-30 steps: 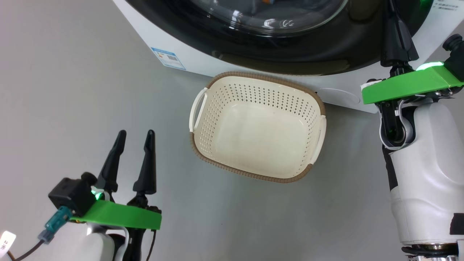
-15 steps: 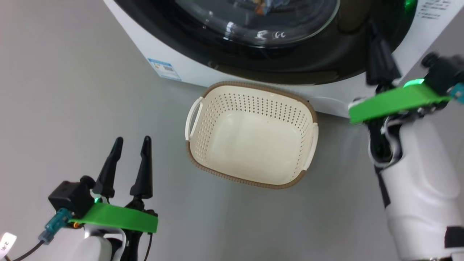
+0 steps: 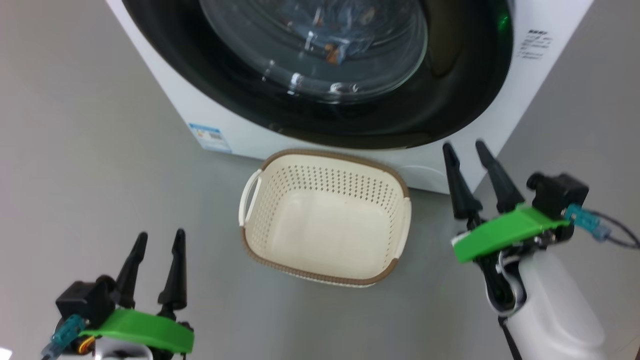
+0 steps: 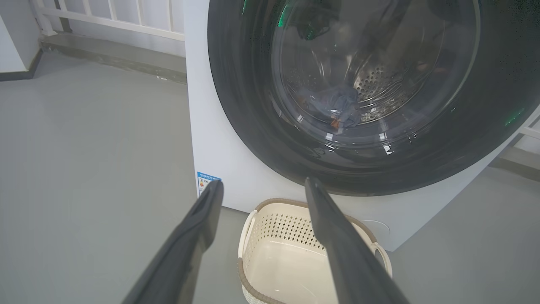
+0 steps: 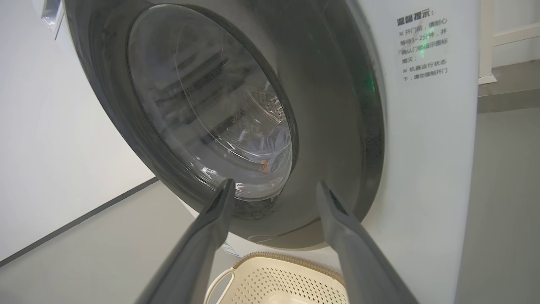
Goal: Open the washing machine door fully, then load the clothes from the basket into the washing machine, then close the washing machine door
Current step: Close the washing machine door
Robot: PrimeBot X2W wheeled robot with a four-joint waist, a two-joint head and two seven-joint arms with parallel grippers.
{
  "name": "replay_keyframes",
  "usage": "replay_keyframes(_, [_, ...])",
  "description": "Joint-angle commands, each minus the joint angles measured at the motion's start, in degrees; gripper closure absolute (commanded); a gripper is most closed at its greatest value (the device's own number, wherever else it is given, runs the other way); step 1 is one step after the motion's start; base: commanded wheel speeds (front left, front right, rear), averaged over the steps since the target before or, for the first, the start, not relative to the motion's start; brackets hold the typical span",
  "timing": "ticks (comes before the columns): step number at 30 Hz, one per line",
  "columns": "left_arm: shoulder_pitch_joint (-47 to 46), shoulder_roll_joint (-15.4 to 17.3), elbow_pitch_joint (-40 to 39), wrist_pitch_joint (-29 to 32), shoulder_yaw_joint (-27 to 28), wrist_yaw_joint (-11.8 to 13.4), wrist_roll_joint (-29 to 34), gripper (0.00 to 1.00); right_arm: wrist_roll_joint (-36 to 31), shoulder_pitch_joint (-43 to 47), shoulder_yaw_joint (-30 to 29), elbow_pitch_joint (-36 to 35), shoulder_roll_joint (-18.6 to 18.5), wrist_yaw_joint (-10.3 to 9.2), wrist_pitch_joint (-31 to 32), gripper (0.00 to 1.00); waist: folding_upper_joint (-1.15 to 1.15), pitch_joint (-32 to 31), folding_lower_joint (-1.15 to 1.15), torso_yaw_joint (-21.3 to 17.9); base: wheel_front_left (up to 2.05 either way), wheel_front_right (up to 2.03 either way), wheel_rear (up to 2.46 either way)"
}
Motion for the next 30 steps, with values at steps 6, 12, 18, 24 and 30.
replay_keyframes(6, [1.6, 3.1, 0.1, -0.4, 2.4, -0.1, 0.5, 0.00, 0.2, 5.4, 1.7, -1.2, 1.0, -0.09, -0.3, 0.00, 0.00, -4.7, 0.00, -4.3, 0.00, 0.00, 0.00])
replay_keyframes(12, [3.2, 4.1, 0.2, -0.4, 2.5, -0.1, 1.0, 0.00, -0.4, 9.9, 0.7, -1.9, 0.9, -0.09, -0.3, 0.00, 0.00, -6.8, 0.00, -7.4, 0.00, 0.00, 0.00])
replay_keyframes(18, [3.9, 4.5, 0.6, -0.4, 2.8, -0.1, 1.9, 0.00, -0.5, 12.9, 0.0, -2.5, 0.0, -0.09, -0.3, 0.00, 0.00, -7.8, 0.00, -10.3, 0.00, 0.00, 0.00])
replay_keyframes(24, [4.5, 4.6, 0.9, -0.4, 3.5, -0.1, 2.6, 0.00, -0.5, 14.8, -0.8, -3.3, -0.7, -0.09, -0.3, 0.00, 0.00, -8.7, 0.00, -12.8, 0.00, 0.00, 0.00])
replay_keyframes(30, [4.7, 4.6, 1.2, -0.4, 4.5, -0.1, 3.5, 0.00, -0.5, 16.1, -1.6, -4.1, -1.0, -0.09, -0.3, 0.00, 0.00, -8.8, 0.00, -14.6, 0.00, 0.00, 0.00])
